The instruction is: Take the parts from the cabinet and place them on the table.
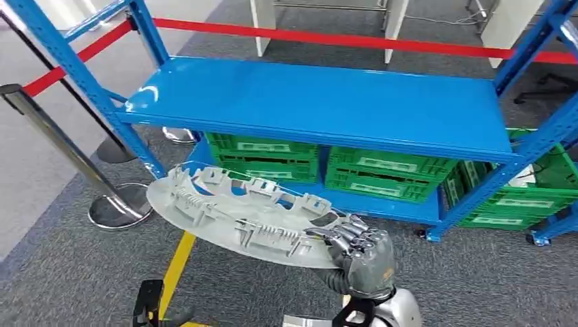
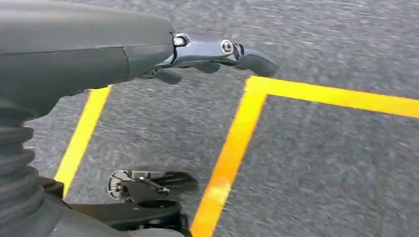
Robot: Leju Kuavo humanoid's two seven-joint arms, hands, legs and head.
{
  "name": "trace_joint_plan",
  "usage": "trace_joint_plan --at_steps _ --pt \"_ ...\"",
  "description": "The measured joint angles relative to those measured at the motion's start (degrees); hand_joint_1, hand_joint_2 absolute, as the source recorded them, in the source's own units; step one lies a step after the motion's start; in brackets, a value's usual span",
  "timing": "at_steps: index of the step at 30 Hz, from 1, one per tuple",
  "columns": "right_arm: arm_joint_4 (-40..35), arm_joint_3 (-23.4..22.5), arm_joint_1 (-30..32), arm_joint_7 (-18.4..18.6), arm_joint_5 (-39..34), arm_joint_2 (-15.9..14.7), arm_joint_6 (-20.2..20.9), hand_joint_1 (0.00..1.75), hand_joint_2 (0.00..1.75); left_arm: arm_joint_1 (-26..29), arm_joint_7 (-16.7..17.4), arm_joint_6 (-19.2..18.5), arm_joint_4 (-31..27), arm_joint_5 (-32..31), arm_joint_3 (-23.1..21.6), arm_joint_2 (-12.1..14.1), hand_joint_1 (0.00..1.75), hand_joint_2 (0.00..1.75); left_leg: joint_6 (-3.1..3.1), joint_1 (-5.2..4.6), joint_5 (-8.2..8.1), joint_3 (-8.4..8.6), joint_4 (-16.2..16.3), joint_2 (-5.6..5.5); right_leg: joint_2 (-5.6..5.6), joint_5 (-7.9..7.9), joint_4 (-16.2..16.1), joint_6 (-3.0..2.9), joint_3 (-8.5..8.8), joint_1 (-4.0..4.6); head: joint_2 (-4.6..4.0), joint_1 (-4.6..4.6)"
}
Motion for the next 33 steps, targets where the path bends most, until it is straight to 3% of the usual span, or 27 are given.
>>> trace_joint_plan --at_steps 1,2,3,4,6,7,8,9,10,12,13,14,15,17,18,19,21,23,24,25,26,28,29,30,31,32,33 --pt "0.11 0.00 0.00 0.00 0.00 0.00 0.00 1.75 1.75 0.02 0.02 0.13 0.00 0.02 -0.02 -0.02 0.00 1.75 0.23 -0.03 2.15 2.52 -4.08 0.30 -0.34 -0.01 0.21 0.05 -0.03 0.02 0.00 0.02" --pt "0.20 0.00 -0.01 0.00 0.00 0.04 0.00 1.75 1.75 0.00 0.02 0.22 0.00 0.02 -0.07 -0.02 0.00 1.75 0.71 -0.14 4.49 5.41 -9.31 1.36 -0.82 -0.20 0.48 0.18 0.02 0.12 0.00 0.00" --pt "0.26 0.00 -0.01 0.00 0.00 0.09 0.00 1.75 1.75 -0.04 0.02 0.26 0.00 0.00 -0.09 -0.02 0.00 1.75 1.24 -0.61 3.55 6.96 -11.71 3.20 -1.30 -0.40 0.58 0.42 -0.59 0.30 0.00 0.07" --pt "0.31 0.00 -0.02 0.00 -0.02 0.11 0.00 1.75 1.75 -0.06 0.02 0.31 0.00 0.00 -0.09 -0.07 0.00 1.75 1.76 -1.11 3.92 6.94 -12.43 3.64 -1.63 -0.42 0.83 0.66 -0.57 0.51 0.00 0.07" --pt "0.37 0.00 -0.06 0.00 -0.02 0.15 0.00 1.75 1.75 0.11 0.04 0.37 0.00 0.02 -0.09 -0.09 0.00 1.75 2.14 -1.22 3.69 6.51 -12.73 2.95 -2.44 -0.26 0.91 1.06 -0.68 0.52 0.00 -0.04" --pt "0.37 0.00 -0.09 0.00 -0.02 0.17 0.00 1.75 1.75 0.09 0.02 0.48 0.00 0.00 -0.09 -0.07 0.00 1.75 2.63 -1.17 3.37 6.54 -13.28 2.39 -3.01 -0.37 0.92 1.43 -0.74 0.57 0.00 0.09" --pt "0.37 0.02 -0.18 0.00 -0.04 0.22 0.00 1.75 1.75 0.04 0.04 0.68 0.00 0.00 -0.11 -0.15 0.00 1.75 3.04 -0.37 3.23 7.07 -14.66 1.79 -2.61 -1.24 1.31 1.92 -1.53 0.57 0.00 0.09" --pt "0.52 0.04 -0.18 0.04 0.02 0.22 0.00 1.75 1.75 0.04 0.07 1.04 0.00 0.02 -0.11 -0.24 0.00 1.75 3.41 -0.38 3.46 6.95 -14.83 1.32 0.00 -2.46 2.84 2.21 -2.19 0.47 0.00 0.57" --pt "0.63 0.07 -0.16 0.09 -0.06 0.22 0.00 1.75 1.75 0.04 0.07 1.37 0.00 0.07 -0.13 -0.37 0.00 1.75 3.65 -0.35 3.62 6.72 -14.83 0.90 1.72 -4.46 6.45 2.28 -3.88 0.27 0.00 0.67" --pt "0.96 0.07 0.02 0.13 0.02 0.22 0.00 1.75 1.75 0.41 -0.24 1.92 0.00 -0.11 -0.13 -0.59 0.00 1.75 3.80 -0.41 3.75 6.44 -14.77 -0.07 2.82 -8.06 15.86 2.45 -8.48 0.14 0.00 0.66" --pt "0.94 -0.09 0.70 0.11 1.27 0.31 0.00 1.75 1.75 1.41 -1.47 1.64 0.00 -1.30 -0.26 -0.63 0.00 1.75 3.82 -0.45 3.78 6.40 -14.74 -0.53 2.89 -8.72 18.93 2.49 -10.13 0.14 0.00 0.63" --pt "-0.53 -1.06 2.74 0.07 2.51 0.89 0.00 1.75 1.75 3.41 -4.42 0.81 0.00 -2.94 -1.03 -0.55 0.00 1.75 3.82 -0.48 3.78 6.43 -14.67 -1.17 2.88 -7.89 19.32 2.50 -10.43 0.13 0.00 0.61" --pt "-2.85 -2.16 5.25 0.04 2.54 1.03 0.00 1.75 1.75 5.49 -7.11 0.11 0.00 -3.21 -1.62 -0.11 0.00 1.75 3.81 -0.51 3.75 6.50 -14.60 -1.96 2.98 -5.94 17.18 2.41 -9.47 0.10 0.00 0.63" --pt "-6.29 -2.97 9.07 0.04 1.90 0.96 0.00 1.75 1.75 9.14 -9.44 -0.87 0.02 -2.10 -1.70 1.27 0.00 1.75 3.55 -0.47 3.57 6.64 -14.31 -3.12 3.96 -0.34 7.58 2.12 -5.32 0.07 0.00 0.68" --pt "-7.47 -3.19 9.96 0.09 2.03 0.94 -0.02 1.75 1.75 10.97 -9.90 -1.16 0.13 -1.55 -1.64 1.97 0.00 1.75 3.38 -0.32 3.51 6.47 -14.14 -3.44 6.21 0.93 3.34 1.79 -3.67 -0.03 0.00 0.64" --pt "-7.94 -3.41 10.37 0.11 2.03 0.94 0.00 1.75 1.75 11.74 -10.25 -1.40 0.15 -1.22 -1.55 2.76 0.00 1.75 2.91 -0.52 3.75 5.87 -13.90 -3.68 8.63 0.44 2.88 1.83 -3.58 -0.27 0.00 0.44" --pt "-9.38 -3.56 11.30 0.22 1.95 0.96 0.00 1.75 1.75 11.86 -10.62 -1.64 0.15 -0.92 -1.36 3.82 0.00 1.75 2.02 -0.21 4.37 4.65 -13.65 -5.06 7.54 0.28 2.48 1.70 -3.45 -0.14 0.00 0.37" --pt "-10.27 -3.58 11.40 0.33 2.03 0.96 -0.02 1.75 1.75 12.26 -10.62 -1.53 0.15 -0.81 -1.18 4.54 0.00 1.75 1.22 -0.20 4.89 4.58 -13.81 -6.47 6.31 0.73 2.17 0.97 -3.33 -0.24 0.00 0.39" --pt "-10.38 -3.58 11.37 0.33 2.05 0.98 0.00 1.75 1.75 12.40 -10.62 -1.51 0.17 -0.81 -1.11 4.87 0.00 1.75 1.01 -0.24 4.03 4.34 -13.08 -4.29 5.32 1.04 1.85 0.51 -3.11 -0.50 0.00 0.46" --pt "-10.58 -3.58 11.54 0.33 2.06 1.03 0.00 1.75 1.75 12.38 -10.62 -1.49 0.17 -0.81 -1.07 5.09 0.00 1.75 0.60 -0.38 2.18 3.41 -10.82 -1.89 4.72 1.08 1.83 0.24 -3.11 -0.49 0.00 -0.13" --pt "-10.73 -3.65 11.66 0.37 2.05 1.05 0.00 1.75 1.75 12.27 -10.62 -1.49 0.17 -0.76 -1.03 5.24 0.00 1.75 0.27 -0.25 -0.02 1.95 -7.18 -0.94 3.94 1.07 1.86 0.20 -3.18 -0.43 0.00 -0.22" --pt "-10.75 -3.69 11.69 0.42 2.05 1.09 0.00 1.75 1.75 12.29 -10.62 -1.49 0.17 -0.76 -0.94 5.48 0.00 1.75 -0.24 0.09 -4.44 -1.82 2.41 -0.34 2.07 1.08 1.93 0.15 -3.39 -0.35 0.00 -0.20" --pt "-10.75 -3.72 11.69 0.42 2.06 1.09 0.00 1.75 1.75 12.37 -10.62 -1.49 0.17 -0.79 -0.94 5.55 0.00 1.75 -0.38 0.19 -4.84 -2.27 4.17 -0.30 1.43 1.09 1.95 0.16 -3.44 -0.34 0.00 -0.22" --pt "-10.77 -3.72 11.68 0.42 2.05 1.09 0.00 1.75 1.75 12.49 -10.62 -1.49 0.17 -0.77 -0.92 5.68 0.00 1.75 -0.45 0.26 -3.86 -1.22 3.25 -0.23 0.58 1.10 1.96 0.17 -3.44 -0.34 0.00 -0.22" --pt "-10.78 -3.72 11.68 0.42 2.05 1.09 0.00 1.75 1.75 12.53 -10.62 -1.49 0.17 -0.76 -0.90 5.79 0.00 1.75 -0.35 0.26 -1.91 1.01 -0.28 -0.06 -0.12 1.10 1.97 0.18 -3.38 -0.34 0.00 -0.20" --pt "-10.78 -3.72 11.68 0.42 2.05 1.09 0.00 1.75 1.75 12.56 -10.62 -1.49 0.17 -0.70 -0.90 5.88 0.00 1.75 -0.17 0.22 0.23 3.90 -5.20 0.40 -0.67 1.09 1.98 0.20 -3.26 -0.33 0.00 -0.22" --pt "-10.80 -3.72 11.68 0.42 2.05 1.09 0.00 1.75 1.75 12.53 -10.62 -1.49 0.17 -0.70 -0.90 6.03 0.00 1.75 0.20 0.07 2.37 7.48 -11.28 2.08 -1.25 1.05 1.99 0.28 -3.05 -0.29 0.00 -0.22"
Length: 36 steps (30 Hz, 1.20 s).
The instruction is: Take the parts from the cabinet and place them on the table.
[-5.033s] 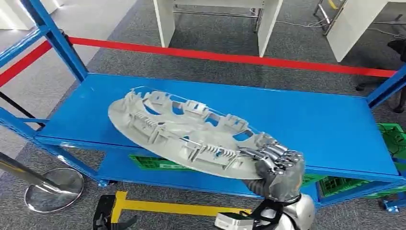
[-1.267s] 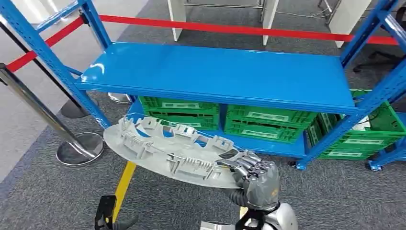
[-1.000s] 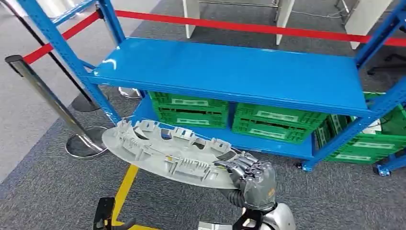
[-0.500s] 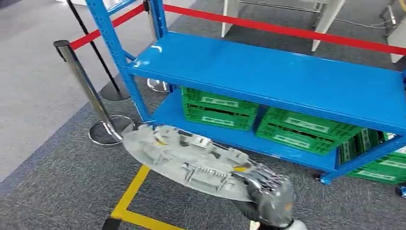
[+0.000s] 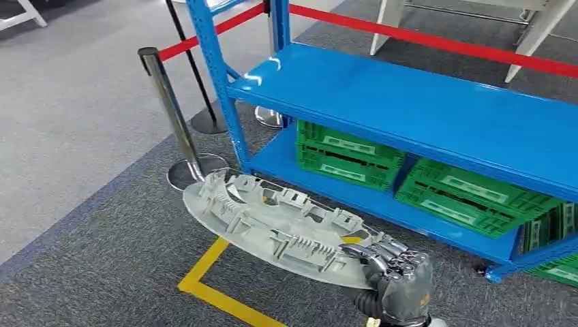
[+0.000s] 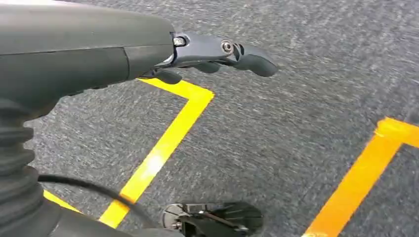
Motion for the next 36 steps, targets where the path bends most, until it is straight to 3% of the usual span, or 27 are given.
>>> trace_joint_plan --at_steps 1,2,5,6,7,8,10,11,12,13,14,15,16,17,20,21,23,24,26,27,28,30,31,32,36 --pt "-0.13 0.00 0.02 0.00 0.00 0.00 0.00 1.75 1.75 -0.14 0.00 0.00 0.00 0.00 0.00 0.04 0.00 1.75 0.44 -0.55 -0.96 1.46 -2.82 2.90 -0.50 -0.09 0.06 0.22 -0.05 0.30 0.00 0.02" --pt "-0.13 -0.04 0.00 0.00 0.00 0.00 0.00 1.75 1.75 -0.22 0.00 0.00 0.00 0.00 0.00 0.09 0.00 1.75 1.06 -0.71 -0.56 1.14 -3.00 2.30 -0.85 -0.14 0.20 0.52 -0.21 0.56 0.00 0.07" --pt "-0.20 -0.07 -0.07 0.00 -0.02 0.00 0.00 1.75 1.75 0.12 0.00 0.07 0.00 0.00 0.04 0.15 0.00 1.75 1.76 -0.83 -0.42 0.42 -2.95 0.91 -2.12 0.02 0.01 1.26 -0.01 0.57 0.00 0.04" --pt "-0.24 -0.07 -0.16 0.00 -0.15 0.00 0.00 1.75 1.75 0.14 0.09 0.09 0.00 -0.02 0.07 0.13 0.00 1.75 2.38 -0.22 0.07 0.74 -3.54 0.37 -1.30 -0.65 0.35 1.75 -0.55 0.32 0.00 0.07" --pt "-0.24 -0.04 -0.33 -0.02 -0.64 0.00 0.00 1.75 1.75 0.03 0.44 0.26 0.00 -0.31 0.09 0.31 0.00 1.75 2.72 -0.23 0.19 0.61 -3.58 -0.11 1.44 -2.20 2.10 1.92 -1.22 0.30 0.00 0.31" --pt "-0.24 0.07 -0.55 -0.09 -1.16 0.00 0.00 1.75 1.75 -0.14 0.79 0.28 0.00 -0.64 0.11 0.50 0.00 1.75 2.94 -0.25 0.33 0.39 -3.57 -0.62 3.04 -4.40 5.67 1.97 -2.70 0.16 0.00 0.44" --pt "0.02 0.26 -1.15 -0.28 -1.92 0.00 0.00 1.75 1.75 -0.28 1.44 0.22 0.00 -0.81 0.18 0.83 0.00 1.75 3.14 -0.36 0.47 0.08 -3.55 -1.77 4.08 -8.53 14.97 2.07 -6.97 0.15 0.00 0.46" --pt "0.11 0.39 -1.35 -0.33 -2.25 0.00 0.00 1.75 1.75 -0.25 1.71 0.15 0.00 -0.96 0.33 1.11 0.00 1.75 3.15 -0.38 0.51 0.00 -3.53 -2.47 4.18 -9.10 17.81 2.12 -8.39 0.16 0.00 0.46" --pt "0.11 0.48 -1.51 -0.35 -2.60 0.00 0.00 1.75 1.75 -0.17 2.42 0.15 0.00 -0.98 0.50 1.33 0.00 1.75 3.13 -0.39 0.55 0.02 -3.50 -3.10 4.19 -8.24 17.71 2.09 -8.37 0.14 0.00 0.42" --pt "0.11 0.55 -1.85 -0.35 -3.19 0.00 0.00 1.75 1.75 -0.16 3.71 0.22 0.00 -0.94 0.68 1.66 0.00 1.75 3.12 -0.38 0.55 0.04 -3.41 -3.90 4.22 -5.90 14.92 2.01 -7.10 0.12 0.00 0.46" --pt "0.11 0.55 -2.29 -0.35 -3.52 -0.02 0.00 1.75 1.75 -0.21 5.02 0.28 0.00 -0.75 0.98 1.79 0.00 1.75 3.09 -0.35 0.54 0.06 -3.23 -4.66 4.48 -3.15 10.48 1.96 -5.03 0.05 0.00 0.44" --pt "0.11 0.52 -2.81 -0.37 -3.58 -0.04 0.00 1.75 1.75 -0.31 6.16 0.35 0.00 -0.55 1.39 1.90 0.00 1.75 2.95 -0.30 0.45 0.05 -2.97 -5.33 5.48 -0.42 5.32 1.86 -2.63 -0.09 0.00 0.44" --pt "0.13 0.48 -3.29 -0.37 -3.54 -0.09 0.00 1.75 1.75 -0.29 6.88 0.42 0.00 -0.48 1.81 1.97 0.00 1.75 2.70 -0.25 0.29 -0.14 -2.70 -5.83 7.85 -0.25 2.23 1.82 -1.12 -0.35 0.00 0.42" --pt "0.11 0.42 -3.67 -0.37 -3.17 -0.15 0.00 1.75 1.75 -0.53 6.95 0.42 0.00 0.12 2.20 2.05 0.00 1.75 2.29 -0.59 0.27 -0.64 -1.87 -6.51 8.94 -0.76 0.79 2.01 -0.71 -0.60 0.00 0.35" --pt "-0.11 -0.04 -4.90 -0.37 -2.80 -0.61 0.00 1.75 1.75 -0.42 4.54 0.61 0.00 2.49 4.37 1.59 0.00 1.75 1.09 -0.08 1.04 -1.52 -2.25 -8.01 7.55 -0.74 1.27 1.47 -0.54 -0.07 0.00 0.42" --pt "-0.11 -0.15 -5.30 -0.39 -2.64 -0.88 0.00 1.75 1.75 -0.42 3.51 0.77 0.00 3.00 5.02 1.38 0.00 1.75 0.91 -0.15 1.07 -1.59 -2.15 -8.58 6.97 -0.50 0.92 1.11 -0.44 -0.37 0.00 0.33" --pt "0.00 -0.15 -6.54 -0.39 -1.83 -1.31 0.00 1.75 1.75 -0.78 2.99 1.60 0.02 3.67 6.32 0.72 0.00 1.75 0.39 -0.39 -1.79 -3.36 1.77 -4.27 5.42 -0.35 0.70 0.40 -0.23 -0.59 0.00 -0.20" --pt "0.11 -0.20 -6.88 -0.39 -1.64 -1.51 0.00 1.75 1.75 -1.06 2.87 2.70 0.02 3.69 6.75 0.42 0.00 1.75 0.12 -0.23 -4.03 -5.39 6.17 -3.16 4.56 -0.42 0.70 0.27 -0.23 -0.48 0.00 -0.22" --pt "0.22 -0.31 -6.95 -0.37 -1.23 -1.64 0.00 1.75 1.75 -1.15 1.19 4.50 0.02 4.52 7.93 -0.24 0.00 1.75 -0.21 0.00 -7.12 -9.26 14.52 -2.49 2.96 -0.56 0.72 0.09 -0.22 -0.34 0.00 -0.20" --pt "0.22 -0.31 -6.77 -0.39 -0.81 -1.66 0.00 1.75 1.75 -1.08 0.54 4.55 0.04 4.77 8.50 -0.44 0.00 1.75 -0.24 0.09 -6.89 -9.74 15.54 -2.42 2.34 -0.64 0.72 0.11 -0.16 -0.33 0.00 -0.20" --pt "0.22 -0.31 -6.59 -0.39 -0.33 -1.66 0.00 1.75 1.75 -0.99 0.26 4.46 0.04 4.72 8.98 -0.50 0.00 1.75 -0.23 0.13 -5.28 -8.96 14.05 -2.33 1.71 -0.75 0.73 0.14 -0.05 -0.33 0.00 -0.22" --pt "0.22 -0.28 -6.34 -0.39 -0.20 -1.66 0.00 1.75 1.75 -0.85 0.66 4.44 0.04 3.65 9.33 -0.53 0.00 1.75 0.19 0.06 0.02 -4.48 4.92 -1.39 0.60 -1.10 0.73 0.31 0.46 -0.33 0.00 -0.24" --pt "0.22 -0.26 -6.33 -0.39 -0.55 -1.66 0.00 1.75 1.75 -0.89 1.01 4.44 0.04 3.23 9.42 -0.53 0.00 1.75 0.64 -0.23 1.86 -2.28 0.30 0.72 0.09 -1.35 0.72 0.51 0.75 -0.31 0.00 -0.20" --pt "0.22 -0.28 -6.34 -0.39 -0.79 -1.68 0.00 1.75 1.75 -1.11 1.22 4.28 0.04 2.82 9.46 -0.53 0.00 1.75 0.91 -1.10 0.85 -1.57 -0.91 2.58 -0.43 -1.69 0.88 1.05 0.66 0.22 0.00 -0.28" --pt "0.20 -0.24 -7.02 -0.39 -0.15 -1.77 0.00 1.75 1.75 -1.22 0.06 4.00 0.04 2.18 9.55 -0.92 0.00 1.75 2.13 -1.13 0.70 -1.90 -1.88 0.60 -2.47 -1.82 0.53 2.12 1.04 0.18 0.00 -0.18"
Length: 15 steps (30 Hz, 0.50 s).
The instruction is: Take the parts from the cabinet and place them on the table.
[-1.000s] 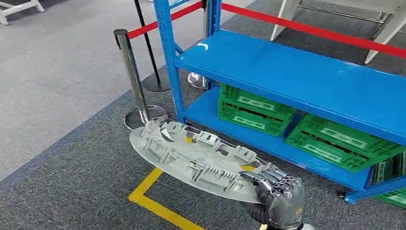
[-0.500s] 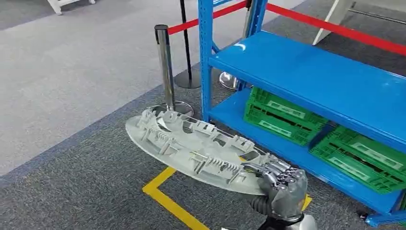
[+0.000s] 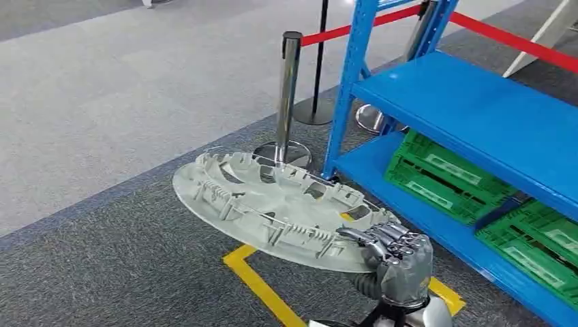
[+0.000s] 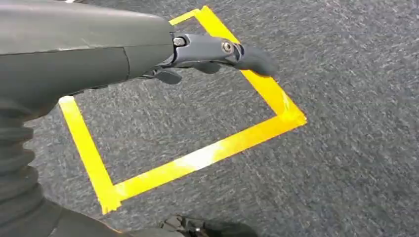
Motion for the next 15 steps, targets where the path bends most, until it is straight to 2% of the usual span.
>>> trace_joint_plan --at_steps 1,2,3,4,5,6,7,8,9,10,11,12,15 --pt "-0.11 0.02 -0.02 0.00 0.39 -0.07 0.00 1.75 1.75 0.03 -0.04 -0.02 0.00 -0.53 0.02 -0.26 0.00 1.75 0.44 0.47 0.30 0.49 -0.64 -0.50 1.39 -0.92 0.50 0.37 -0.31 -0.26 0.00 0.11" --pt "-0.20 0.04 0.00 0.00 0.55 -0.19 0.00 1.75 1.75 -0.16 0.28 0.02 0.00 -1.07 0.02 -0.39 0.00 1.75 0.78 0.52 0.43 0.54 -0.80 -1.05 4.10 -2.33 2.61 0.41 -1.22 -0.24 0.00 0.17" --pt "-0.26 0.02 0.02 0.00 0.48 -0.44 0.00 1.75 1.75 -0.44 0.88 0.04 0.02 -1.71 0.02 -0.74 0.00 1.75 1.10 0.50 0.53 0.38 -0.79 -1.64 5.65 -4.45 6.79 0.39 -3.33 -0.25 0.00 0.39" --pt "-0.26 0.00 0.07 0.00 0.24 -0.79 0.00 1.75 1.75 -0.66 1.86 0.00 0.04 -2.05 0.00 -1.14 0.00 1.75 1.24 0.45 0.54 0.32 -0.77 -2.36 6.37 -6.52 11.93 0.42 -5.92 -0.23 0.00 0.53" --pt "-0.24 0.00 0.20 0.00 0.06 -1.16 0.00 1.75 1.75 -0.66 2.74 0.00 0.07 -2.12 0.00 -1.62 0.00 1.75 1.27 0.39 0.54 0.31 -0.76 -2.99 6.65 -7.76 16.04 0.46 -8.18 -0.18 0.00 0.50" --pt "-0.13 0.00 0.39 0.00 0.02 -1.53 0.00 1.75 1.75 -0.63 3.59 0.02 0.13 -2.14 0.00 -2.03 0.00 1.75 1.28 0.36 0.54 0.35 -0.74 -3.65 6.75 -7.66 18.10 0.52 -9.60 -0.14 0.00 0.53" --pt "0.02 0.00 0.59 0.00 0.00 -1.88 0.00 1.75 1.75 -0.55 4.14 0.02 0.18 -2.16 0.00 -2.23 0.00 1.75 1.28 0.37 0.53 0.42 -0.70 -4.41 6.75 -6.05 17.30 0.47 -9.70 -0.13 0.00 0.50" --pt "0.09 0.02 0.73 0.00 0.00 -2.16 0.00 1.75 1.75 -0.53 4.53 0.02 0.24 -2.18 0.00 -2.51 0.00 1.75 1.27 0.38 0.53 0.48 -0.64 -5.16 6.81 -3.15 13.75 0.37 -8.47 -0.16 0.00 0.52" --pt "0.09 0.02 0.80 0.00 0.00 -2.32 0.00 1.75 1.75 -0.53 4.72 0.02 0.24 -2.18 0.02 -2.69 0.00 1.75 1.23 0.42 0.51 0.52 -0.52 -5.92 7.18 -0.17 8.93 0.28 -6.47 -0.22 0.00 0.50" --pt "0.09 0.04 0.79 0.00 -0.09 -2.43 0.00 1.75 1.75 -0.56 4.92 0.02 0.24 -2.34 0.02 -2.80 0.00 1.75 1.12 0.45 0.44 0.53 -0.37 -6.58 8.45 2.48 3.63 0.14 -4.22 -0.38 0.00 0.52" --pt "0.22 0.07 0.71 0.00 -0.31 -2.58 0.00 1.75 1.75 -0.65 5.59 0.04 0.26 -2.62 0.02 -2.91 0.00 1.75 0.85 0.26 0.44 0.30 -0.24 -6.97 10.77 1.55 2.04 0.03 -3.46 -0.58 0.00 0.46" --pt "0.22 0.09 0.75 -0.02 -0.74 -2.60 0.00 1.75 1.75 -0.82 6.18 0.09 0.26 -2.84 0.02 -2.95 0.00 1.75 0.55 0.19 0.44 -0.18 0.29 -7.71 10.69 1.55 0.61 -0.06 -2.87 -0.75 0.00 0.44" --pt "0.42 0.11 0.61 -0.02 -2.29 -2.75 0.00 1.75 1.75 -0.30 7.74 0.33 0.37 -3.52 0.02 -3.34 0.00 1.75 -0.61 0.60 1.20 -0.74 -0.06 -9.01 9.45 2.00 0.95 -0.80 -2.85 -0.29 0.00 0.42"
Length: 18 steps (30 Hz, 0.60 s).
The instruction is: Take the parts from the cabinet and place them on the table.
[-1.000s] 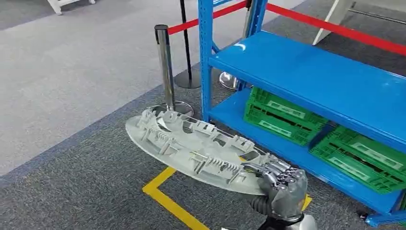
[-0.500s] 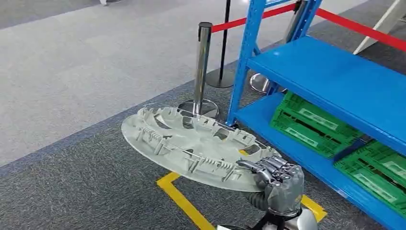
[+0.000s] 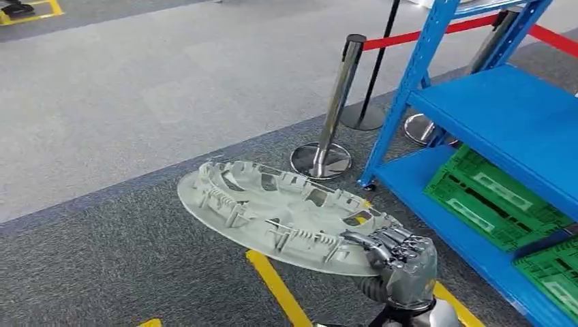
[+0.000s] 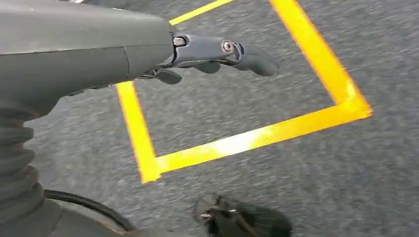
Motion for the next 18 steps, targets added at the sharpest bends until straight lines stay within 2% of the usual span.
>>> trace_joint_plan --at_steps 1,2,3,5,6,7,8,9,10,11,12,13,14,15,16,17,18 --pt "0.00 0.11 -0.11 0.00 -0.55 0.00 0.00 1.75 1.75 0.03 0.20 0.07 0.00 -0.33 0.00 -0.09 0.00 1.75 -0.12 0.07 -0.66 -0.19 0.72 0.40 -0.75 0.29 -0.41 -0.44 0.22 -0.57 0.00 0.07" --pt "0.00 0.28 -0.29 0.00 -1.01 0.00 0.00 1.75 1.75 0.07 0.41 0.20 0.04 -0.66 -0.02 -0.31 0.00 1.75 -0.47 -0.28 -1.96 -0.90 2.57 3.17 -1.34 0.23 -0.42 -0.60 0.37 -0.42 0.00 -0.24" --pt "0.02 0.44 -0.41 0.00 -1.21 -0.02 0.00 1.75 1.75 -0.09 0.72 0.22 0.07 -0.96 -0.04 -0.44 0.00 1.75 -0.80 -0.18 -4.00 -2.43 5.98 4.66 -2.06 0.18 -0.42 -0.75 0.39 -0.36 0.00 -0.59" --pt "0.22 0.61 -0.55 0.00 -1.51 -0.07 0.00 1.75 1.75 -0.36 1.36 0.22 0.09 -1.60 -0.11 -0.50 0.00 1.75 -1.21 0.09 -8.07 -6.52 14.91 5.79 -3.67 0.09 -0.41 -0.88 0.37 -0.20 0.00 -0.53" --pt "0.44 0.63 -0.60 0.00 -1.62 -0.09 0.00 1.75 1.75 -0.35 1.68 0.22 0.09 -1.66 -0.13 -0.59 0.00 1.75 -1.33 0.18 -8.74 -7.68 17.64 5.93 -4.42 0.05 -0.41 -0.88 0.37 -0.20 0.00 -0.57" --pt "0.63 0.63 -0.60 0.00 -1.71 -0.11 0.00 1.75 1.75 -0.28 1.77 0.22 0.09 -1.68 -0.13 -0.61 0.00 1.75 -1.37 0.29 -7.99 -7.40 17.41 6.00 -5.15 0.00 -0.41 -0.86 0.42 -0.20 0.00 -0.55" --pt "0.74 0.70 -0.63 0.00 -1.73 -0.11 0.00 1.75 1.75 -0.27 1.81 0.22 0.09 -1.66 -0.13 -0.61 0.00 1.75 -1.33 0.34 -6.11 -5.96 14.71 6.13 -5.79 -0.04 -0.40 -0.84 0.46 -0.20 0.00 -0.57" --pt "0.85 0.79 -0.67 0.00 -1.73 -0.13 0.00 1.75 1.75 -0.22 1.88 0.22 0.09 -1.68 -0.13 -0.59 0.00 1.75 -1.18 0.33 -3.80 -3.60 10.24 6.48 -6.33 -0.12 -0.41 -0.79 0.57 -0.20 0.00 -0.55" --pt "0.94 0.87 -0.71 0.00 -1.88 -0.13 0.00 1.75 1.75 -0.25 1.88 0.22 0.09 -1.68 -0.13 -0.59 0.00 1.75 -0.93 0.26 -1.48 -0.64 4.73 7.41 -6.95 -0.22 -0.41 -0.66 0.74 -0.20 0.00 -0.57" --pt "1.01 0.98 -0.81 0.00 -2.37 -0.15 0.00 1.75 1.75 -0.32 1.94 0.20 0.09 -1.70 -0.13 -0.61 0.00 1.75 -0.63 -0.07 -1.18 1.29 0.80 9.95 -7.34 -0.35 -0.41 -0.48 0.83 -0.10 0.00 -0.55" --pt "1.09 1.01 -0.87 0.00 -2.98 -0.22 0.00 1.75 1.75 -0.54 2.23 0.06 0.09 -1.64 -0.13 -0.63 0.00 1.75 -0.14 -0.56 -1.55 1.55 0.10 10.37 -7.82 -0.56 -0.25 -0.10 0.64 0.33 0.00 -0.61" --pt "1.20 1.07 -1.01 0.00 -3.63 -0.37 0.00 1.75 1.75 -0.55 2.43 -0.02 0.09 -1.40 -0.13 -0.72 0.00 1.75 0.08 -0.60 -1.42 1.23 0.11 9.74 -8.12 -0.50 -0.34 0.06 0.71 0.34 0.00 -0.28" --pt "1.27 1.18 -1.14 0.04 -4.18 -0.44 0.00 1.75 1.75 -0.45 2.60 -0.17 0.09 -1.07 -0.07 -0.70 0.00 1.75 0.23 -0.66 -1.46 1.08 0.13 9.41 -8.60 -0.54 -0.41 0.20 0.77 0.29 0.00 -0.37" --pt "1.36 1.27 -1.26 0.11 -4.50 -0.55 0.00 1.75 1.75 -0.30 2.73 -0.18 0.09 -0.96 0.00 -0.70 0.00 1.75 0.58 -0.83 -1.40 0.87 0.03 8.80 -9.08 -0.51 -0.63 0.61 1.00 0.19 0.00 -0.39" --pt "1.38 1.40 -1.32 0.15 -4.64 -0.63 0.00 1.75 1.75 -0.28 2.73 -0.18 0.09 -0.96 0.00 -0.70 0.00 1.75 1.21 -0.37 -1.01 1.39 -0.64 8.24 -8.54 -0.95 -0.45 1.15 0.95 -0.03 0.00 -0.42" --pt "1.46 1.53 -1.38 0.15 -4.70 -0.83 0.00 1.75 1.75 -0.28 2.73 -0.20 0.09 -0.94 0.02 -0.77 0.00 1.75 1.57 -0.27 -0.88 1.44 -0.79 7.86 -5.80 -2.09 0.75 1.26 0.20 -0.16 0.00 -0.11" --pt "1.49 1.57 -1.38 0.15 -4.77 -0.94 0.00 1.75 1.75 -0.45 2.73 -0.24 0.09 -0.94 0.04 -0.76 0.00 1.75 1.90 -0.25 -0.77 1.37 -0.78 7.41 -4.14 -3.96 3.88 1.21 -1.21 -0.20 0.00 -0.07"
